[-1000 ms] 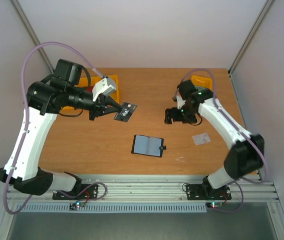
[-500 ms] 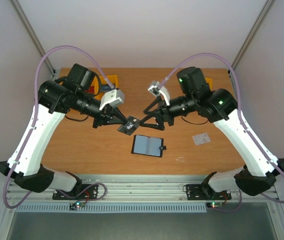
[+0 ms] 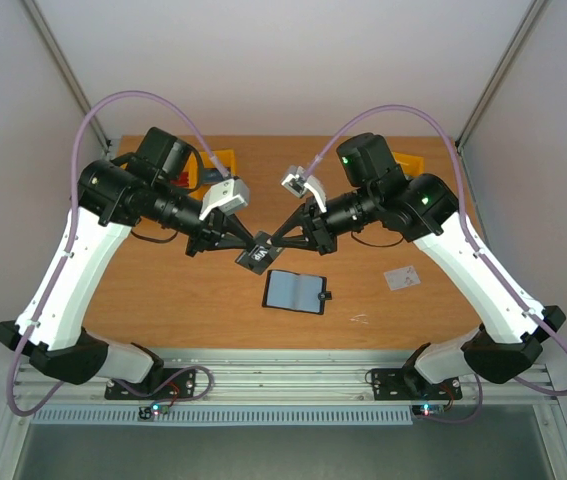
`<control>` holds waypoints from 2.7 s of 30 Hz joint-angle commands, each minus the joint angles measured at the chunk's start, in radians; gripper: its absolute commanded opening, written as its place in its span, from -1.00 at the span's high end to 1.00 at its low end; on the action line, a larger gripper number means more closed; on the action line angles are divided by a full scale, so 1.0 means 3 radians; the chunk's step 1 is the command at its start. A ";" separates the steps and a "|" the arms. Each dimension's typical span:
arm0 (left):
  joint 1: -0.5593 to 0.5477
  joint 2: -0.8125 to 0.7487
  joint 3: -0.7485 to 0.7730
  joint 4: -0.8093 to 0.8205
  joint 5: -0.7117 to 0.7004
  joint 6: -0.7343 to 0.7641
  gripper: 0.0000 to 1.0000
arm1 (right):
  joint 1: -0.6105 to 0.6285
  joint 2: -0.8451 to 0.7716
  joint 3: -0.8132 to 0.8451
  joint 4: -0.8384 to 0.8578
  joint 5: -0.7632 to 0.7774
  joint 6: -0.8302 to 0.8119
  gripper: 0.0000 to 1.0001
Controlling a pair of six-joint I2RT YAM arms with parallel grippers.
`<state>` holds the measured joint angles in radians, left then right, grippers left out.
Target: Take the credit cards out of the card holder
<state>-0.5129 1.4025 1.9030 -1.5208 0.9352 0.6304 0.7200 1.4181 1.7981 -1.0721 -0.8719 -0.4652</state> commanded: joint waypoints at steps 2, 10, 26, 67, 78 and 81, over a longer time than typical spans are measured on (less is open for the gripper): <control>-0.0028 0.0002 0.0037 0.0030 0.0118 -0.0060 1.00 | -0.0003 -0.0083 0.0009 0.0014 0.0097 0.0002 0.98; -0.0025 -0.0017 0.0033 0.0014 0.0107 -0.0046 1.00 | -0.0003 -0.0087 0.0032 -0.0011 0.0140 -0.0011 0.98; -0.0024 -0.0013 -0.0006 0.0312 -0.0089 -0.0354 0.53 | -0.0003 -0.0142 0.0000 0.0007 0.0360 0.0065 0.98; 0.0581 0.0036 0.0223 0.2093 0.0797 -0.2547 0.99 | 0.0057 -0.0464 -0.0450 0.1413 0.0667 0.0517 -0.28; 0.0569 -0.0020 0.0054 0.2919 0.0840 -0.3886 1.00 | 0.0107 -0.0434 -0.0718 0.2536 0.0869 0.1294 -0.39; 0.0569 -0.0046 -0.0002 0.2845 0.0845 -0.3842 1.00 | 0.0102 -0.0430 -0.0675 0.2533 0.0844 0.1321 -0.14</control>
<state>-0.3416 1.4067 1.9274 -0.7193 1.1603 -0.4603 0.7456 1.2877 1.5665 -0.3908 -0.6437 -0.1276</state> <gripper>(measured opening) 0.019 0.629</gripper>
